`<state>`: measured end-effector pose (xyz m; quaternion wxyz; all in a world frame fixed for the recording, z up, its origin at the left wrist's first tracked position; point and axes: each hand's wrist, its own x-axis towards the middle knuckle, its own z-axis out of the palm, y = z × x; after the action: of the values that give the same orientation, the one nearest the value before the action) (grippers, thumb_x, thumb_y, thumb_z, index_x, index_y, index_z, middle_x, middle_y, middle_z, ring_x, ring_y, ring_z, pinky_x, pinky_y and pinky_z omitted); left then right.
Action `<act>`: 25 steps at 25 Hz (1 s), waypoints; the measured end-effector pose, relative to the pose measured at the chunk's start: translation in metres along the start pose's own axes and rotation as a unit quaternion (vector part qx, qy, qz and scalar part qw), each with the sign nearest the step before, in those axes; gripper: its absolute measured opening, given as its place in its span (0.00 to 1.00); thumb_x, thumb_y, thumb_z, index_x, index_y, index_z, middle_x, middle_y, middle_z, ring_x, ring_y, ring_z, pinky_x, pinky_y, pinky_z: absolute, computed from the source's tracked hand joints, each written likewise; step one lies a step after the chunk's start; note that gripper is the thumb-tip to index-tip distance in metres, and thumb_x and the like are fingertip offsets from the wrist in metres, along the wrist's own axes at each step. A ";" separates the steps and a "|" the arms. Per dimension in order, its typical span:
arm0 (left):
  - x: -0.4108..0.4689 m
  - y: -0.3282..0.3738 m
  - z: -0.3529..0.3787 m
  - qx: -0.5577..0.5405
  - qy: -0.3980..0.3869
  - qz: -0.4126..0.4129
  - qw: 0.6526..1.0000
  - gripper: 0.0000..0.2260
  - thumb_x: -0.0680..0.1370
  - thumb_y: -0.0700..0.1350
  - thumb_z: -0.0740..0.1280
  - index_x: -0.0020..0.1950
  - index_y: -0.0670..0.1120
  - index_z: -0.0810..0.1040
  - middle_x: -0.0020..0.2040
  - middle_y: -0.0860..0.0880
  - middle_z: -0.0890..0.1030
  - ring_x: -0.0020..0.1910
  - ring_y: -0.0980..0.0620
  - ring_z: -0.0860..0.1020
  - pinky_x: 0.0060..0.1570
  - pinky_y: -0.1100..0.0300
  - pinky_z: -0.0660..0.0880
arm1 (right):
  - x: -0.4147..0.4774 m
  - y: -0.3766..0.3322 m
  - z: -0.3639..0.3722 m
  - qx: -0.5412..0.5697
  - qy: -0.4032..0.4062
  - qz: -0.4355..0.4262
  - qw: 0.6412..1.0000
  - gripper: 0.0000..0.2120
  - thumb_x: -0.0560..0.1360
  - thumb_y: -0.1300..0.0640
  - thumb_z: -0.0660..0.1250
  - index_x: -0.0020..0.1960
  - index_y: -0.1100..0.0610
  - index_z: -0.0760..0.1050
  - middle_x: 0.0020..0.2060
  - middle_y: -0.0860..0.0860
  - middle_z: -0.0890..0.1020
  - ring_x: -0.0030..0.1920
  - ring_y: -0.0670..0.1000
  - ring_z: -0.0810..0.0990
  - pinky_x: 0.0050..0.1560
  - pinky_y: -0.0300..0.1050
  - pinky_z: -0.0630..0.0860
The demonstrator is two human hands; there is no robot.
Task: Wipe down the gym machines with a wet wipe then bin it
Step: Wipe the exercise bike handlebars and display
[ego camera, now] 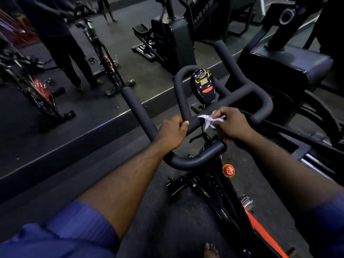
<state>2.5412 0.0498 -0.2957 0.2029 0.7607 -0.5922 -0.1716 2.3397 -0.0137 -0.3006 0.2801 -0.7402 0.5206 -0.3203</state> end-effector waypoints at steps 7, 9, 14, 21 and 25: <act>-0.072 -0.061 -0.077 -0.250 0.084 -0.086 0.961 0.06 0.75 0.45 0.64 0.41 0.48 0.80 0.40 0.49 0.87 0.41 0.48 0.86 0.47 0.52 0.83 | -0.075 -0.106 0.047 0.265 -0.109 0.083 0.954 0.06 0.72 0.62 0.77 0.48 0.56 0.87 0.43 0.50 0.87 0.39 0.45 0.81 0.43 0.40 0.77; -0.106 -0.098 -0.098 -0.287 0.088 -0.108 0.948 0.08 0.80 0.41 0.63 0.42 0.49 0.78 0.40 0.46 0.86 0.36 0.49 0.84 0.41 0.55 0.79 | -0.104 -0.138 0.059 0.330 -0.142 0.095 0.928 0.13 0.74 0.72 0.70 0.44 0.56 0.87 0.38 0.48 0.87 0.34 0.39 0.81 0.40 0.31 0.75; -0.194 -0.171 -0.158 -0.283 0.163 -0.173 0.929 0.09 0.82 0.41 0.64 0.43 0.48 0.77 0.40 0.45 0.86 0.35 0.48 0.82 0.37 0.59 0.74 | -0.164 -0.223 0.100 0.368 -0.221 0.029 0.903 0.13 0.76 0.75 0.69 0.50 0.59 0.85 0.45 0.53 0.88 0.48 0.48 0.84 0.52 0.37 0.80; -0.325 -0.201 -0.205 -0.285 0.302 -0.256 0.873 0.10 0.82 0.39 0.64 0.42 0.48 0.76 0.38 0.46 0.84 0.31 0.50 0.79 0.31 0.61 0.72 | -0.222 -0.303 0.142 0.444 -0.327 0.064 0.832 0.06 0.74 0.71 0.72 0.46 0.62 0.79 0.39 0.57 0.85 0.45 0.58 0.81 0.60 0.55 0.78; -0.427 -0.210 -0.207 -0.279 0.393 -0.332 0.811 0.10 0.82 0.38 0.63 0.43 0.48 0.76 0.37 0.47 0.84 0.30 0.52 0.78 0.30 0.61 0.70 | -0.275 -0.327 0.166 0.466 -0.494 0.070 0.730 0.09 0.75 0.69 0.67 0.54 0.62 0.78 0.53 0.63 0.86 0.54 0.62 0.85 0.60 0.56 0.81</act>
<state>2.7170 0.5315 -0.2168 0.5523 0.8245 -0.0997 -0.0729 2.5903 0.3591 -0.2121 0.8297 -0.5315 0.1443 -0.0910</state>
